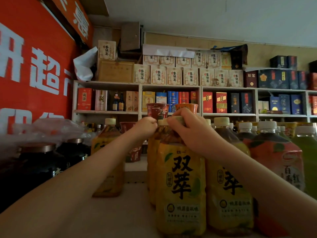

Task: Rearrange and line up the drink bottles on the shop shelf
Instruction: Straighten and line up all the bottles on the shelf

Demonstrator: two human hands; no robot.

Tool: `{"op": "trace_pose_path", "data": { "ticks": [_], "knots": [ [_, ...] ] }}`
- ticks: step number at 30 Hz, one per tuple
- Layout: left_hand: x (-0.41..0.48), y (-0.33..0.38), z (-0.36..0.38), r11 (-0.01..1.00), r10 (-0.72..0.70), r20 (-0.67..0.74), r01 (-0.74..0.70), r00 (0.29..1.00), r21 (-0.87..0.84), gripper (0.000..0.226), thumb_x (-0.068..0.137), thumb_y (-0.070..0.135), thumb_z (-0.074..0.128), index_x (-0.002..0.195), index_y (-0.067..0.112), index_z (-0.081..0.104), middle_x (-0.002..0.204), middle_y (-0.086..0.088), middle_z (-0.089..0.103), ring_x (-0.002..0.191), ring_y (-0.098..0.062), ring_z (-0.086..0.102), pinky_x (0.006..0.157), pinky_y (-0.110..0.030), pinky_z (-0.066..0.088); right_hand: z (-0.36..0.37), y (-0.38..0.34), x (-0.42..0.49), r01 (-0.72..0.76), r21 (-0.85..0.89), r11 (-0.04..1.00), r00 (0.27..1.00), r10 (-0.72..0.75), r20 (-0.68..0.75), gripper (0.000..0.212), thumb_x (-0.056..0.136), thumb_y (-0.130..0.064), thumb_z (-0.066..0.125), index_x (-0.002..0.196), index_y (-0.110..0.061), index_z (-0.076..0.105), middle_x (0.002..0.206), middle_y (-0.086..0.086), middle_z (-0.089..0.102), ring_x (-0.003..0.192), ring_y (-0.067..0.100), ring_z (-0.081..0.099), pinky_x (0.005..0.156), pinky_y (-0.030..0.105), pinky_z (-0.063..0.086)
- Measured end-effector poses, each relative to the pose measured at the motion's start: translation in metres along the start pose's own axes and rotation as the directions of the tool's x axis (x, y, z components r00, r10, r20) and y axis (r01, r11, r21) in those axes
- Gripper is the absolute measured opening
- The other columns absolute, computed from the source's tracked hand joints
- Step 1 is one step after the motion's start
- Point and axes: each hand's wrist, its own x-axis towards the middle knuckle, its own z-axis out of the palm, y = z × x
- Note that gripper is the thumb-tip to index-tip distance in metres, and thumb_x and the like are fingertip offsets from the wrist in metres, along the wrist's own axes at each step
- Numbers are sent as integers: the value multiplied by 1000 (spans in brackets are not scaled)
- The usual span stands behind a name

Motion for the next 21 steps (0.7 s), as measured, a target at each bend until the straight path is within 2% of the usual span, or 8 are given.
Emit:
{"op": "trace_pose_path", "data": {
  "ticks": [4,6,8,9,12,15,18,21],
  "knots": [
    [-34,-8,-25,946,302,-228,-263,925,188,22,96,24,49,116,26,58,112,10,57,67,6,55,50,-12,45,2,0,2,-30,-51,998,1000,30,-9,20,94,-43,47,98,-24,51,81,-8,58,64,2,56,51,12,45],
    [-50,-21,-41,907,409,-382,-323,829,270,21,94,20,52,112,29,56,117,13,52,84,6,53,72,-16,52,3,0,3,-44,-29,999,999,44,2,21,94,-43,48,99,-23,52,85,-6,59,69,5,59,55,15,48],
    [-57,-37,-56,894,436,-537,-278,723,351,33,88,18,60,120,25,52,130,7,48,118,-7,43,102,-33,40,1,0,3,-57,-19,998,998,57,8,21,92,-41,49,99,-22,54,85,-5,60,70,7,60,57,18,49],
    [-59,-45,-62,902,411,-589,-217,696,374,46,84,22,65,127,21,48,136,1,44,127,-15,37,106,-40,35,1,0,4,-62,-27,998,998,62,5,20,92,-41,50,98,-22,55,85,-5,61,70,7,61,55,16,48],
    [-58,-69,-74,966,174,-612,-14,772,258,98,69,40,80,144,18,22,147,-11,29,135,-27,28,109,-48,30,2,0,7,-66,-78,995,998,64,-24,17,91,-37,52,95,-21,56,80,-6,60,67,5,59,48,12,42],
    [-54,-91,-83,981,-178,-387,132,905,-143,129,48,53,83,147,26,4,152,-12,26,135,-31,32,107,-53,32,9,1,6,-60,-125,990,995,50,-82,20,90,-42,53,93,-22,54,78,-7,59,67,7,56,51,17,38],
    [-49,-108,-82,930,-297,-147,252,943,-266,122,45,49,84,145,21,20,138,-11,48,118,-29,52,95,-49,47,12,1,5,-67,-159,985,989,45,-143,23,89,-46,53,91,-22,53,76,-8,58,67,5,54,51,18,34],
    [-46,-115,-75,922,-281,-130,229,951,-313,108,48,42,86,138,21,30,120,-6,58,98,-21,60,68,-33,52,12,2,5,-67,-184,981,988,39,-152,22,91,-43,52,91,-21,53,74,-8,58,63,4,53,49,17,32]
  ]
}}
